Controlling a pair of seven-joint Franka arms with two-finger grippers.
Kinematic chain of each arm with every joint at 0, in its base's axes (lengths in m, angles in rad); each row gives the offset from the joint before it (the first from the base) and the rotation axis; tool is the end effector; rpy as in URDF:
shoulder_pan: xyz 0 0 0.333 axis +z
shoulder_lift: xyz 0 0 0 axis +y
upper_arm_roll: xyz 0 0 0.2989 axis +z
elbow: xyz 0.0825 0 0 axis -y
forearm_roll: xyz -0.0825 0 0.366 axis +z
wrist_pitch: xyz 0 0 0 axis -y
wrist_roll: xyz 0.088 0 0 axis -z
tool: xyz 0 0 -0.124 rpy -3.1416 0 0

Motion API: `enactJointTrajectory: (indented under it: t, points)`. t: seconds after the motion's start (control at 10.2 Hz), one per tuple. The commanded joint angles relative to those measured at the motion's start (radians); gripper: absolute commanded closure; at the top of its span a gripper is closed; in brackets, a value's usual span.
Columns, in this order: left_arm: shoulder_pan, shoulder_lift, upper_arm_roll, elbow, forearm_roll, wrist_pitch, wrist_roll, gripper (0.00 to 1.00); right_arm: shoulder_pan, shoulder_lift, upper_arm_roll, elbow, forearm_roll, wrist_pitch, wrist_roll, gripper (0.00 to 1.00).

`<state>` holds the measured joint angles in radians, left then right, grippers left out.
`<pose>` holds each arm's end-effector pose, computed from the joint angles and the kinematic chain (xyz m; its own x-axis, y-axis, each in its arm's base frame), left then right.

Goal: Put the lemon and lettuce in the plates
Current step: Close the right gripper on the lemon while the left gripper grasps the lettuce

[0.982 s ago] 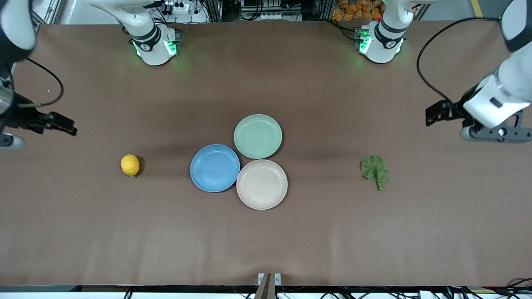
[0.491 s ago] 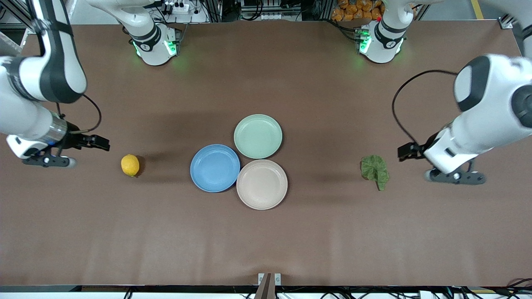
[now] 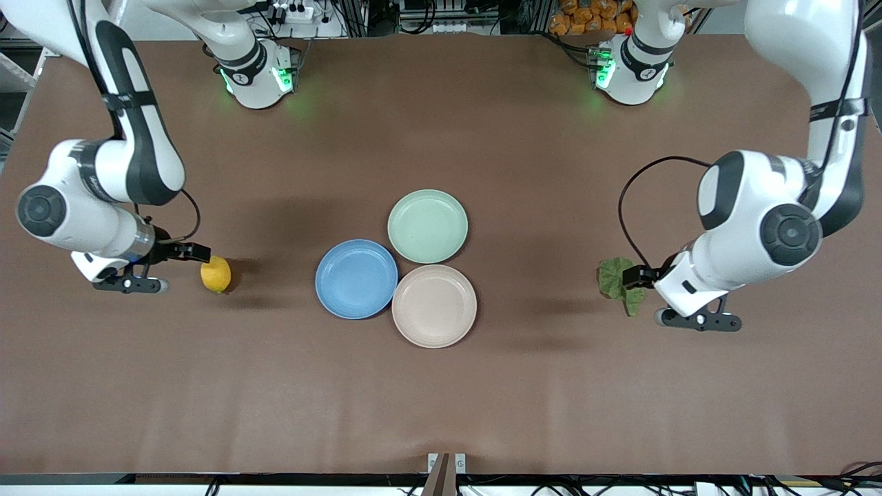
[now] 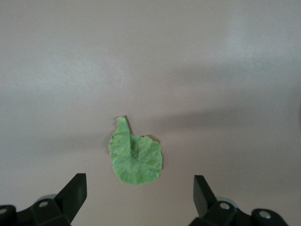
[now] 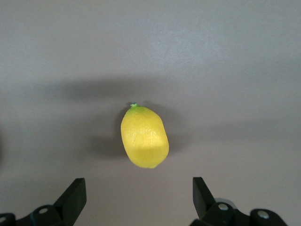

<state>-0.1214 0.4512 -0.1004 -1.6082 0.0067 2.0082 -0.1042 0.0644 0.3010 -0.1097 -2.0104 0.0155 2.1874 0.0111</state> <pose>0.6337 -0.1354 0.3400 0.9923 -0.1121 -0.0527 -0.1105 -0.9933 0.0325 0.5648 -0.0239 0.2750 0.9905 -0.0641 -0.1214 -0.0618 -0.9978 0.0224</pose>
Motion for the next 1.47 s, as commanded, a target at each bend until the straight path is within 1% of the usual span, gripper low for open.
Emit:
enactJointTrajectory:
  t: [0.0, 0.1, 0.2, 0.49, 0.69, 0.98, 1.08, 1.18, 1.28, 1.38]
  points:
    - [-0.006, -0.003, 0.001, -0.122, 0.015, 0.13, 0.003, 0.0, 0.005, 0.056, -0.001, -0.005, 0.004, 0.069, -0.02, 0.0]
    - [-0.004, 0.001, 0.001, -0.169, 0.015, 0.192, 0.009, 0.0, 0.003, 0.072, -0.001, -0.02, 0.004, 0.112, -0.045, 0.0]
    - [-0.004, 0.029, 0.001, -0.186, 0.015, 0.223, 0.03, 0.0, 0.003, 0.087, -0.001, -0.042, 0.004, 0.158, -0.052, 0.0]
    - [-0.006, 0.11, 0.001, -0.187, 0.065, 0.25, 0.043, 0.0, 0.005, 0.124, -0.001, -0.082, 0.006, 0.25, -0.053, 0.0]
    - [-0.006, 0.126, 0.001, -0.188, 0.068, 0.25, 0.047, 0.0, 0.006, 0.144, -0.001, -0.119, 0.008, 0.339, -0.053, 0.0]
    - [-0.004, 0.159, 0.001, -0.19, 0.068, 0.25, 0.061, 0.0, 0.006, 0.159, -0.001, -0.117, 0.015, 0.348, -0.051, 0.0]
    - [-0.004, 0.167, 0.001, -0.196, 0.068, 0.25, 0.064, 0.0, 0.006, 0.159, -0.001, -0.117, 0.015, 0.345, -0.046, 0.42]
    - [-0.001, 0.17, 0.001, -0.197, 0.068, 0.25, 0.073, 0.0, 0.006, 0.158, -0.001, -0.113, 0.017, 0.333, -0.04, 0.87]
    - [0.005, 0.17, 0.001, -0.205, 0.068, 0.247, 0.087, 0.0, 0.006, 0.155, -0.001, -0.11, 0.018, 0.331, -0.039, 0.94]
    - [0.008, 0.172, 0.001, -0.205, 0.068, 0.247, 0.089, 0.0, 0.006, 0.152, -0.001, -0.105, 0.018, 0.327, -0.039, 1.0]
